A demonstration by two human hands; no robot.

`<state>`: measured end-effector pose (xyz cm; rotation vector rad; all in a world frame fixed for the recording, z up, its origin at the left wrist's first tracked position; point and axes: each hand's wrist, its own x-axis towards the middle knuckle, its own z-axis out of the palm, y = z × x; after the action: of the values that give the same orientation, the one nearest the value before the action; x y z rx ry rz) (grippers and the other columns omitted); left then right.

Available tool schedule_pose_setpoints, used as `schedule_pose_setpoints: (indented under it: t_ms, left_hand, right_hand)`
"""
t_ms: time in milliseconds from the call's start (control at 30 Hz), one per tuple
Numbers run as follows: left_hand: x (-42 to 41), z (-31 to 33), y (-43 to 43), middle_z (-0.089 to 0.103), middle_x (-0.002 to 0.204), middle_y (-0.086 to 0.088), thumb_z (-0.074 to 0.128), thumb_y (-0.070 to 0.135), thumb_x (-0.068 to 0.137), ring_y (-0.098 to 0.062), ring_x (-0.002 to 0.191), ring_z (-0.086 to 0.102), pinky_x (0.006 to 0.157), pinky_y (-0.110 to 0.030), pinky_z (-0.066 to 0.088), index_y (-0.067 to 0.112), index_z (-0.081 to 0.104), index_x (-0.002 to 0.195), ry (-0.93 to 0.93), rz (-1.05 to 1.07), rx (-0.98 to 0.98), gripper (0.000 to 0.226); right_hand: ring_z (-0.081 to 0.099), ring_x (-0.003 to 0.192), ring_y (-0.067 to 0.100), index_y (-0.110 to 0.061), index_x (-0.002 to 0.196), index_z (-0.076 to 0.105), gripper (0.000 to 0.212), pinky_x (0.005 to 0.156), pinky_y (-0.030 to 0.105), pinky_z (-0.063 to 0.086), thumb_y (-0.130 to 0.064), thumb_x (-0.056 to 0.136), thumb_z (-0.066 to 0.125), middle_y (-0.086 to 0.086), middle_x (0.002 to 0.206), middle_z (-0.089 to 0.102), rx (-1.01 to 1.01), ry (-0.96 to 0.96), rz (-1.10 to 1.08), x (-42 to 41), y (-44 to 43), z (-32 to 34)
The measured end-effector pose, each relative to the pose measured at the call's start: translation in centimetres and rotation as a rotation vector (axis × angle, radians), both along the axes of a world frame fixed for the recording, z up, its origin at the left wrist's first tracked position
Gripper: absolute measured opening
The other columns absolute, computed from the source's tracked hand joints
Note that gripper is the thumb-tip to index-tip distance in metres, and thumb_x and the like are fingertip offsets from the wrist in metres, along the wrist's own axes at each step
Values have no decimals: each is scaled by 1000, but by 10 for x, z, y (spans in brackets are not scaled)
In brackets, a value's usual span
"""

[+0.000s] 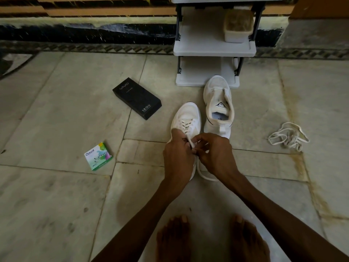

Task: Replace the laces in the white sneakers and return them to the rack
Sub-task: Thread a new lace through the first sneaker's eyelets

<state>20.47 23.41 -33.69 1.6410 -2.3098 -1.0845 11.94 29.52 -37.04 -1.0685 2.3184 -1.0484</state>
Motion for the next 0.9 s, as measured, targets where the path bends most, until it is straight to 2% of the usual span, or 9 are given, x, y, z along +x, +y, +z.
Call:
schedule_pose_setpoints:
  t_ms: [100,267,400,500,567,633,733,833,900]
  left_hand:
    - [2,4,-4,60,126,-14,64,30,90,-26,111,63,95,-39,53,11,37,129,68,-39,-66,51]
    - [-2,6,-8,57,132,-14,66,27,89,-27,119,59,98,-39,51,13,39,130,44,-82,-54,52]
    - [-6,6,-15,52,137,-13,62,21,92,-30,124,53,103,-43,47,14,39,131,35,-72,102,46]
    - [-8,3,-25,54,132,-14,58,19,93,-33,117,57,96,-49,52,22,40,129,101,7,267,41]
    - [-9,3,-27,53,132,-12,56,19,94,-32,116,58,96,-47,52,22,42,130,111,23,289,39]
    - [-9,1,-29,54,132,-13,55,22,95,-31,114,60,95,-46,53,21,41,131,107,8,260,39]
    - [-8,-2,-31,53,133,-14,54,25,96,-31,115,59,96,-45,52,19,38,135,56,-60,167,43]
    - [-4,-3,-34,52,137,-13,57,31,95,-29,122,54,98,-40,50,16,40,137,10,-111,22,47]
    - [-3,-2,-37,54,134,-11,62,34,92,-28,119,56,93,-39,53,19,42,134,14,-116,-45,49]
  right_hand:
    - [56,55,-9,-20,92,72,22,59,0,42,-10,74,82,-15,72,64,40,-31,21,-7,-4,1]
    - [65,62,-1,-15,84,73,15,62,22,58,-5,75,80,-14,71,66,-62,-145,29,-14,-4,-1]
    - [66,67,2,-12,86,74,15,63,18,57,-6,74,81,-8,75,67,-101,-164,3,-14,-4,-7]
    - [62,65,0,-13,83,73,17,65,13,53,-6,70,82,-6,75,68,-95,-108,-2,-12,-7,-6]
    - [61,65,-1,-14,81,74,16,65,9,50,-8,69,83,-7,74,68,-91,-87,-2,-12,-10,-5]
    - [62,63,-2,-14,81,74,11,66,7,50,-9,73,81,-6,73,69,-85,-88,6,-13,-11,-3]
    - [64,62,0,-17,78,74,5,66,14,53,-13,80,76,-9,71,70,-72,-123,9,-16,-13,-3]
    - [64,61,1,-20,74,70,13,65,15,52,-10,83,73,-11,68,66,-37,-106,24,-18,-14,-5]
    - [63,62,3,-18,73,67,17,65,18,52,-3,82,68,-11,67,64,-35,-103,36,-19,-14,-7]
